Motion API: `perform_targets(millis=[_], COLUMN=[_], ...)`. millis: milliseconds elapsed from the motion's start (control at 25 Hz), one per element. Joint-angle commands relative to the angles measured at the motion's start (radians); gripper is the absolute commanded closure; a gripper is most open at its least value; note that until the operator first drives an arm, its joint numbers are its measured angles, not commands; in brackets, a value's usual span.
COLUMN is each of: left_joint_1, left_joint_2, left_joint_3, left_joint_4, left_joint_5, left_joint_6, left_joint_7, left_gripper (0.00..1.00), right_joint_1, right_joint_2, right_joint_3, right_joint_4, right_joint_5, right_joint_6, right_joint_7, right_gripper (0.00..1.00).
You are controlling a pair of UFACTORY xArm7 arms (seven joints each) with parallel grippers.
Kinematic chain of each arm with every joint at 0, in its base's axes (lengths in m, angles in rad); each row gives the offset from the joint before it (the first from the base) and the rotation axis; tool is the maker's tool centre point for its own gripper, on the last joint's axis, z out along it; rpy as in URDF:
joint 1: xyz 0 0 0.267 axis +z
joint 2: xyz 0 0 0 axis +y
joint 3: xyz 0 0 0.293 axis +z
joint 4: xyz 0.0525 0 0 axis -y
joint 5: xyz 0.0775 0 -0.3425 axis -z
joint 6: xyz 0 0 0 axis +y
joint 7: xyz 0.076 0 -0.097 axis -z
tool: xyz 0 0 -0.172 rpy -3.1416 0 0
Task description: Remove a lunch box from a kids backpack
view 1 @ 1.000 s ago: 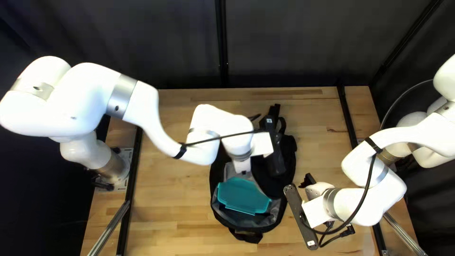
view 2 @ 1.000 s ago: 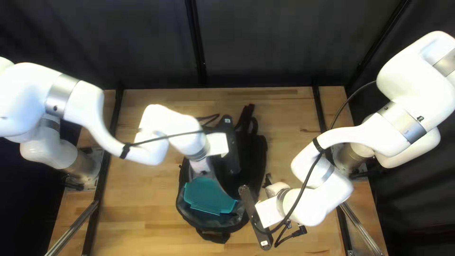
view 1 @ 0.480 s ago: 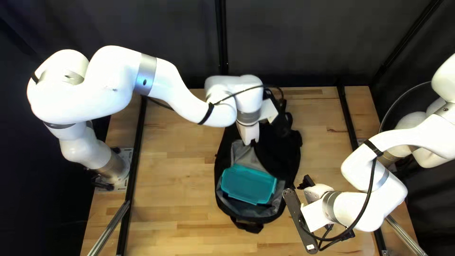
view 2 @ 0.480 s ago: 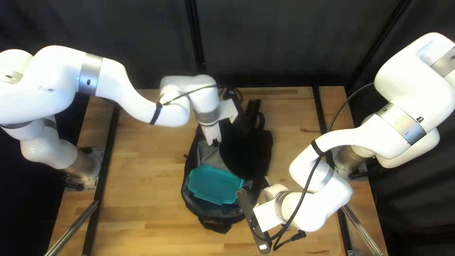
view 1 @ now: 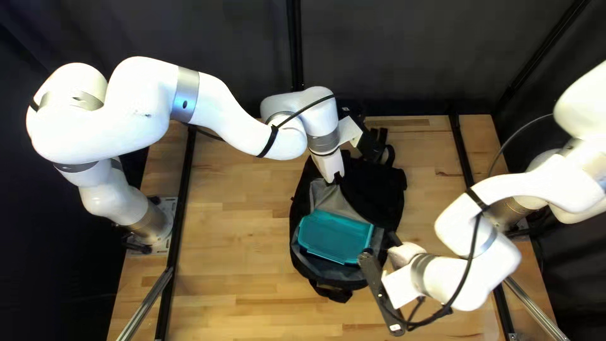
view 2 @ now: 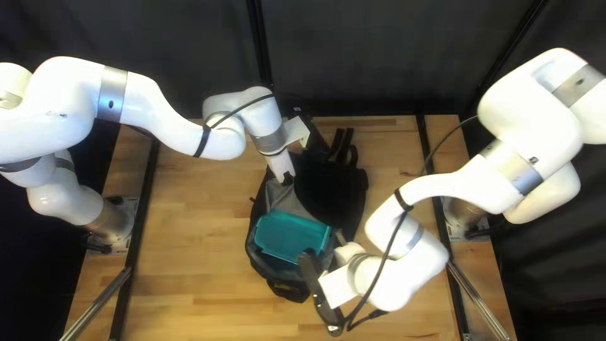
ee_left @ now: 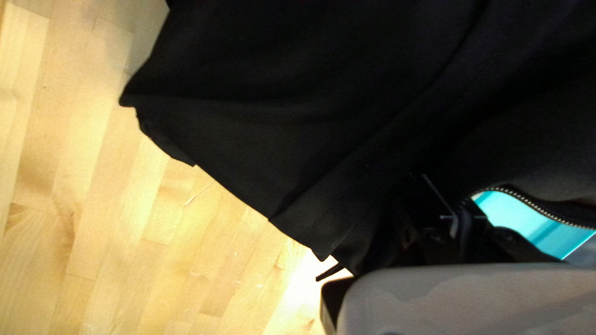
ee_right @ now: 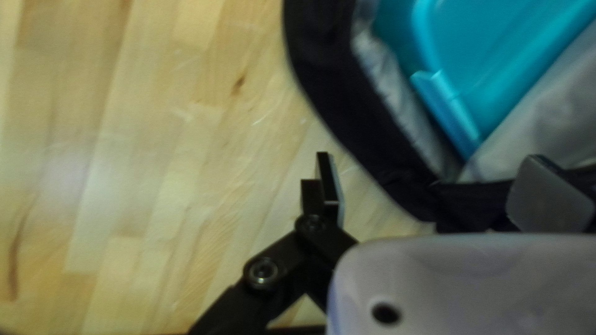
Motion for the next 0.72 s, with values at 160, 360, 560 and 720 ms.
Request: perform_targets(millis=[160,360,560,720], left_joint_1=[-0.019,-0.019,-0.019,-0.019], left_joint_2=[0.026,0.026,0.026,0.026], left_joint_3=[-0.007,-0.007,-0.007,-0.007], left_joint_4=[0.037,0.037,0.037,0.037], left_joint_5=[0.04,0.04,0.04,0.04], left_joint_6=[0.059,0.059,0.059,0.059], left_joint_7=[0.005,0.005,0.005,0.005], left_gripper=[1.0,1.0,1.0,1.0], right_joint_1=[0.004,0.004,0.004,0.004], right_joint_2=[0.055,0.055,0.055,0.055], right_joint_3=[-0.014,-0.014,-0.014,-0.014], right_joint_4=[0.057,0.057,0.057,0.057], right_joint_5=[-0.068,-0.068,-0.068,-0.068], right_joint_6=[0.029,0.029,0.029,0.029], right_joint_7=[0.05,0.05,0.05,0.05], right_gripper=[0.0,0.0,0.0,0.0])
